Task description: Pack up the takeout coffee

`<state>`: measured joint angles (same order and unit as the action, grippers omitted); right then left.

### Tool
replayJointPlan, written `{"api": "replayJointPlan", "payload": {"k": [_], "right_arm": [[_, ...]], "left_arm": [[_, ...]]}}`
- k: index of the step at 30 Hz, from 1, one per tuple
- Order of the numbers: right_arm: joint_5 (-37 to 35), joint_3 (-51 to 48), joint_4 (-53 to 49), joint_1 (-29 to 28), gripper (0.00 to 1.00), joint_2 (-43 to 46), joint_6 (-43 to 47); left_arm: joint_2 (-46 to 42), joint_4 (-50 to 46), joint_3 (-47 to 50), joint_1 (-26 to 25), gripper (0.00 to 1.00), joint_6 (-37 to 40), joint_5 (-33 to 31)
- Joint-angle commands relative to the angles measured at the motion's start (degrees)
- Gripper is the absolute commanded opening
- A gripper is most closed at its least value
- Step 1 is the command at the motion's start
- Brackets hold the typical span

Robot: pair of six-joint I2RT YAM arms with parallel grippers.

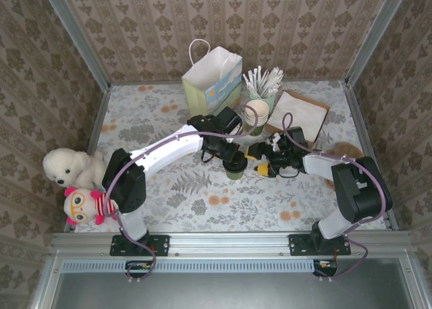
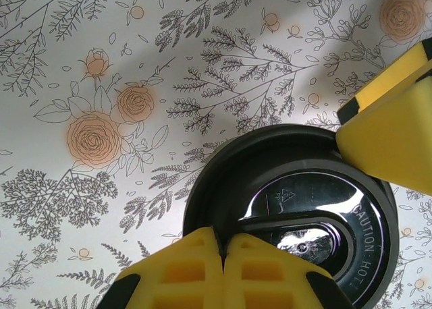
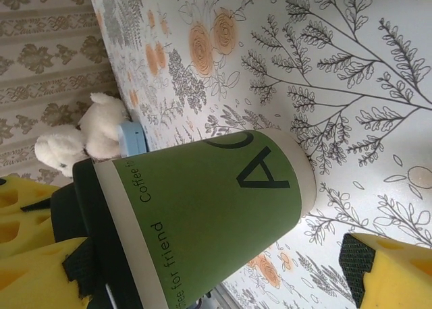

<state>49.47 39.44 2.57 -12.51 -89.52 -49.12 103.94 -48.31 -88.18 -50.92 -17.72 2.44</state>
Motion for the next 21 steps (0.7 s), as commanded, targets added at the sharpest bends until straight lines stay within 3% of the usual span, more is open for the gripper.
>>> {"api": "replayJointPlan", "payload": {"k": [1, 12, 21], "right_arm": [[-6.2, 2.0, -10.8, -1.8, 0.95, 1.2, 0.9], [-3.3, 10.4, -11.4, -3.0, 0.95, -3.1, 0.7], [-6.4, 7.8, -10.6, -4.5, 0.95, -6.3, 0.7]], "left_arm": [[5.4, -2.3, 1.6, -1.5, 0.00, 3.3, 2.4], [5.8, -3.6, -3.1, -1.4, 0.00, 7.4, 2.4], [5.5, -2.6, -1.5, -2.0, 0.00, 6.4, 2.5]]}}
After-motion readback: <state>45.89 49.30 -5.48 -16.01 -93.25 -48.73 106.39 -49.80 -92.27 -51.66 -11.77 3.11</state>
